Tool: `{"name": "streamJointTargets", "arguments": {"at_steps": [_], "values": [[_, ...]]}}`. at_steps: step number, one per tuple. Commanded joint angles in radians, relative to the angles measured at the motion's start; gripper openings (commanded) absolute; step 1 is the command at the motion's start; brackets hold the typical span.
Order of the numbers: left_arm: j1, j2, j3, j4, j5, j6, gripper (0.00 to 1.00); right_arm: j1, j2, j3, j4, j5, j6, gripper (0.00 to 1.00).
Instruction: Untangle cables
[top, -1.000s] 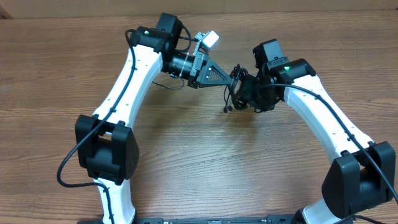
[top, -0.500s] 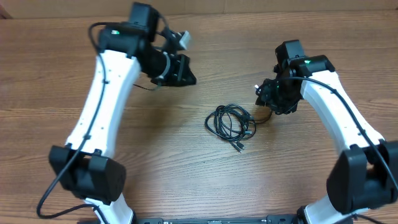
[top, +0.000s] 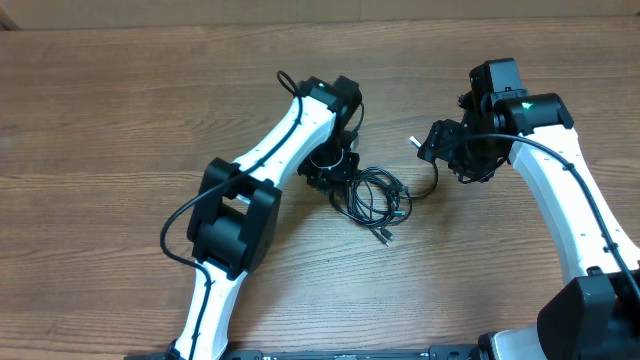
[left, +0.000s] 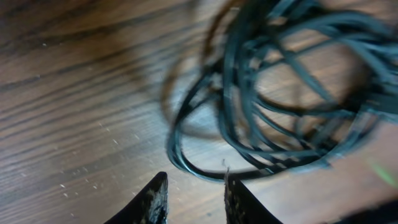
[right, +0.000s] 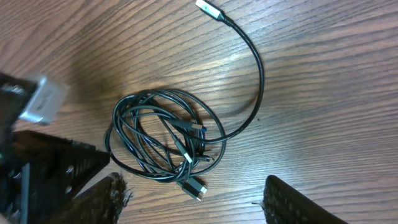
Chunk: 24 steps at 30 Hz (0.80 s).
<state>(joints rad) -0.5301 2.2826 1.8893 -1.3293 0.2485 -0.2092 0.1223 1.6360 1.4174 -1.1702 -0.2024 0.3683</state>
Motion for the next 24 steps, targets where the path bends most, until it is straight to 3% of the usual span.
{"name": "streamJointTargets", "arguments": {"at_steps": [1,16,22,24], "values": [[-0.002,0.04,-0.004,0.0,-0.092,-0.04,0.32,-0.001,-0.012,0.011,0.001,-0.001,-0.011,0.7],[-0.036,0.047,-0.097,0.138,-0.091,-0.026,0.36,-0.001,-0.012,0.011,0.002,-0.001,-0.011,0.72],[-0.071,0.047,-0.114,0.203,-0.064,-0.035,0.23,0.0,-0.012,0.011,-0.003,-0.002,-0.011,0.71],[-0.081,0.047,-0.141,0.234,-0.064,-0.039,0.11,0.0,-0.012,0.011,-0.004,-0.002,-0.016,0.71]]}}
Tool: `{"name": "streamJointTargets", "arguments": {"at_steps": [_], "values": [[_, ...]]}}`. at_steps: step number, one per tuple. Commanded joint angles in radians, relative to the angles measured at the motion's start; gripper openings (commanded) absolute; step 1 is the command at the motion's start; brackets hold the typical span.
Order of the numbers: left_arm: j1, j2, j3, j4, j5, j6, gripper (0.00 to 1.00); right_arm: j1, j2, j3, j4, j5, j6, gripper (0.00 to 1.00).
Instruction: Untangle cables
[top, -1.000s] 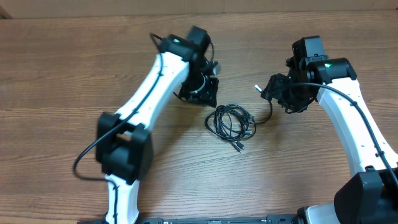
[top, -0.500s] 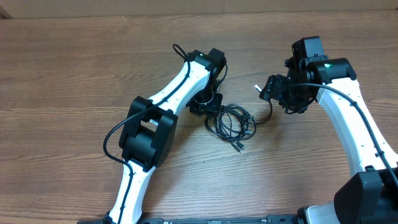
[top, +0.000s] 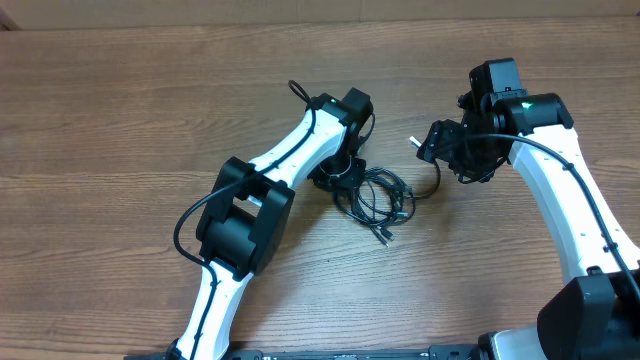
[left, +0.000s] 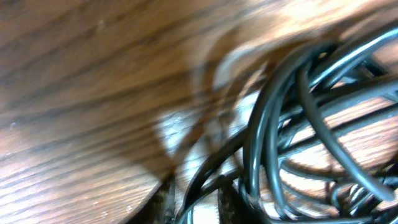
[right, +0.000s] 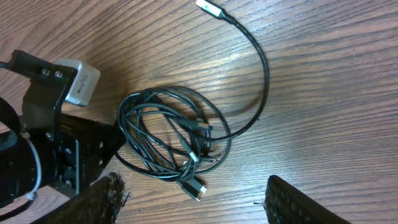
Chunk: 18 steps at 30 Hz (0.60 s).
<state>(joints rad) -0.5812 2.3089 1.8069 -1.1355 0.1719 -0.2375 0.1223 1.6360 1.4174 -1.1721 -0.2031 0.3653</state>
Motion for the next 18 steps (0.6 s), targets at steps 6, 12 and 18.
{"name": "streamJointTargets", "arguments": {"at_steps": [6,12,18], "values": [[0.037,-0.023,0.027,-0.05,0.232,0.092,0.04,0.0,-0.012,0.011,0.001,-0.03,-0.035,0.71],[0.14,-0.284,0.076,-0.014,0.61,0.262,0.04,0.0,-0.029,0.031,0.051,-0.428,-0.173,0.67],[0.192,-0.353,0.076,-0.015,0.826,0.294,0.04,0.0,-0.034,0.071,0.056,-0.584,-0.18,0.64]]}}
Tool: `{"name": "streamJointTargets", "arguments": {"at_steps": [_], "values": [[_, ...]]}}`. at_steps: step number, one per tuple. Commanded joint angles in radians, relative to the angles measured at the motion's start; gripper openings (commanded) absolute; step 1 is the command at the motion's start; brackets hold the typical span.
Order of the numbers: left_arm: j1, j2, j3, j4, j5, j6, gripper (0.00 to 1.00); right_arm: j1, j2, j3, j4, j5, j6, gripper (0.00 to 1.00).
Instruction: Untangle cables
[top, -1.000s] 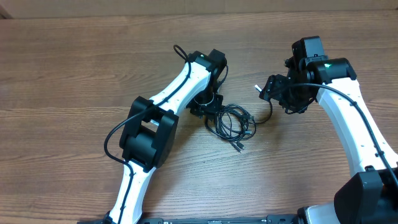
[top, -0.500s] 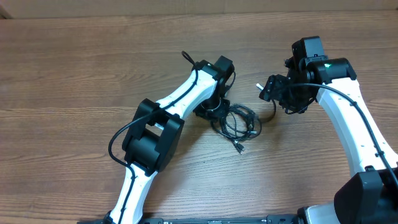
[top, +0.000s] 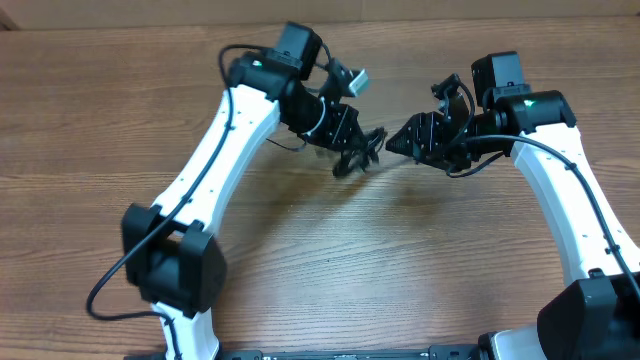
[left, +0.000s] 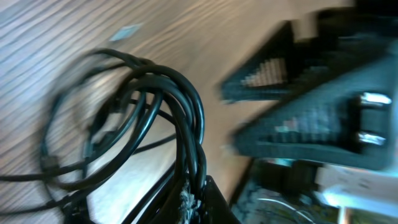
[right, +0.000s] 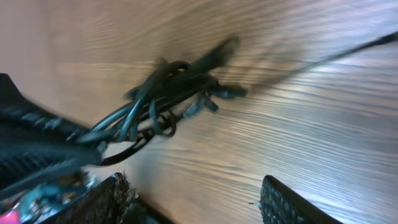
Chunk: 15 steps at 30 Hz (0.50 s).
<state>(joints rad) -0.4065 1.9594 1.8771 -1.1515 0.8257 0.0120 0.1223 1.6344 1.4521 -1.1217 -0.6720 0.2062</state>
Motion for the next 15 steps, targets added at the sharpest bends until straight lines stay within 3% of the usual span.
{"name": "streamJointTargets", "arguments": {"at_steps": [1,6,10,15], "values": [[0.028,-0.004,0.006,0.001,0.209,0.044,0.04,0.0,-0.033,0.036,0.01,-0.119,-0.007,0.63],[0.094,-0.004,0.006,0.035,0.255,-0.061,0.04,0.002,-0.033,0.036,0.047,-0.125,0.083,0.62],[0.099,-0.004,0.006,0.058,0.333,-0.079,0.04,0.008,-0.033,0.036,0.106,-0.084,0.201,0.62],[0.1,-0.004,0.006,0.083,0.367,-0.183,0.04,0.092,-0.033,0.035,0.208,-0.004,0.345,0.63]]}}
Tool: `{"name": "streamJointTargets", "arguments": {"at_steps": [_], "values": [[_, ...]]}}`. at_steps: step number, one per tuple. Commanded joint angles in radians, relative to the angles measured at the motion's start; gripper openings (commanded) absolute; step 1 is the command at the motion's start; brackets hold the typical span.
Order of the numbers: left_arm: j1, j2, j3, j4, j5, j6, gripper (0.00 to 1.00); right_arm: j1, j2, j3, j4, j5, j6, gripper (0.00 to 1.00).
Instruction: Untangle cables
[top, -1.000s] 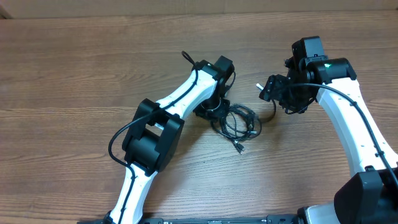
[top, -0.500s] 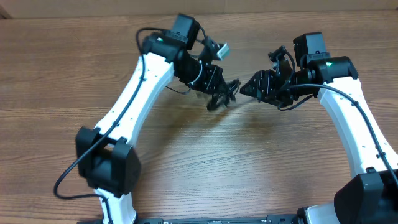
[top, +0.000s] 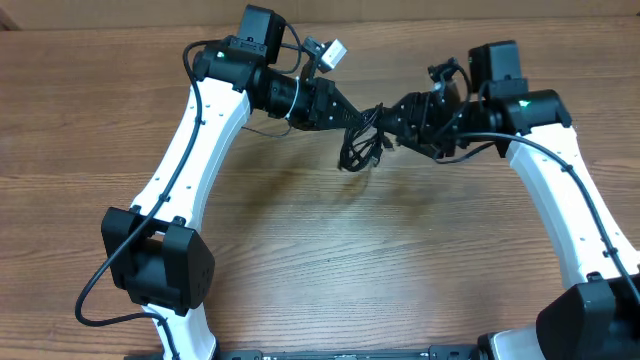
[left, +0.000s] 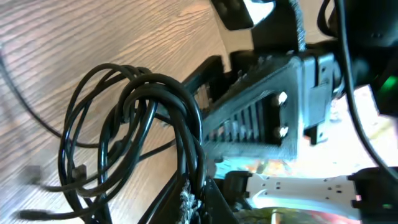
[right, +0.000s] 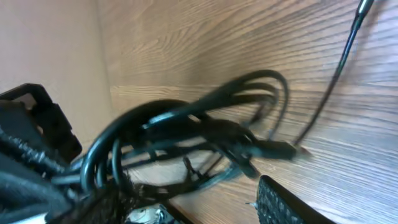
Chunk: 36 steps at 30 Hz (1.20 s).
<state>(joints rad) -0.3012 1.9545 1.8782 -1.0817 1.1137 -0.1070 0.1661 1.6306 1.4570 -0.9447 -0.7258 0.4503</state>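
A bundle of black cables (top: 358, 142) hangs in the air above the wooden table (top: 320, 260), its loops drooping. My left gripper (top: 347, 112) is shut on several strands at the top of the bundle. In the left wrist view the loops (left: 134, 134) fan out from the gripper (left: 189, 194). My right gripper (top: 397, 118) is open and faces the bundle from the right, close to it. In the right wrist view the coils (right: 186, 134) hang just ahead of the gripper (right: 193, 205), and one thin strand (right: 339, 56) trails away to the upper right.
Both arms meet over the back middle of the table, their grippers nearly touching. The right arm's body (left: 273, 118) fills the space just behind the bundle in the left wrist view. A white block on the left wrist (top: 331, 52) sticks up.
The left gripper, still shut on the bundle, has moved a little higher and further back. The right gripper has come nearer, so the coils now hang just ahead of its open fingers.
The bundle lay on the table with the left gripper open beside it and the right gripper open to the right. Then the left gripper was at the bundle's left edge. Then it was shut on the strands, holding them off the table. Now both grippers meet at the hanging bundle.
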Motion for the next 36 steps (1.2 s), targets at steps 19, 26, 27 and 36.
{"name": "streamJointTargets", "arguments": {"at_steps": [19,26,27,36], "values": [[-0.003,0.0,0.005,0.04,0.32,-0.215,0.04,0.13,0.077,0.028,0.085,0.638,0.248,0.47],[0.091,0.0,0.005,0.023,0.257,-0.174,0.04,-0.017,0.082,0.028,-0.085,0.714,0.157,0.24],[0.109,0.0,0.005,-0.003,0.204,-0.172,0.04,-0.043,0.082,0.028,-0.106,0.713,0.13,0.2],[0.133,0.0,0.005,-0.136,-0.106,-0.048,0.04,-0.08,0.082,0.028,-0.121,0.608,-0.024,0.08]]}}
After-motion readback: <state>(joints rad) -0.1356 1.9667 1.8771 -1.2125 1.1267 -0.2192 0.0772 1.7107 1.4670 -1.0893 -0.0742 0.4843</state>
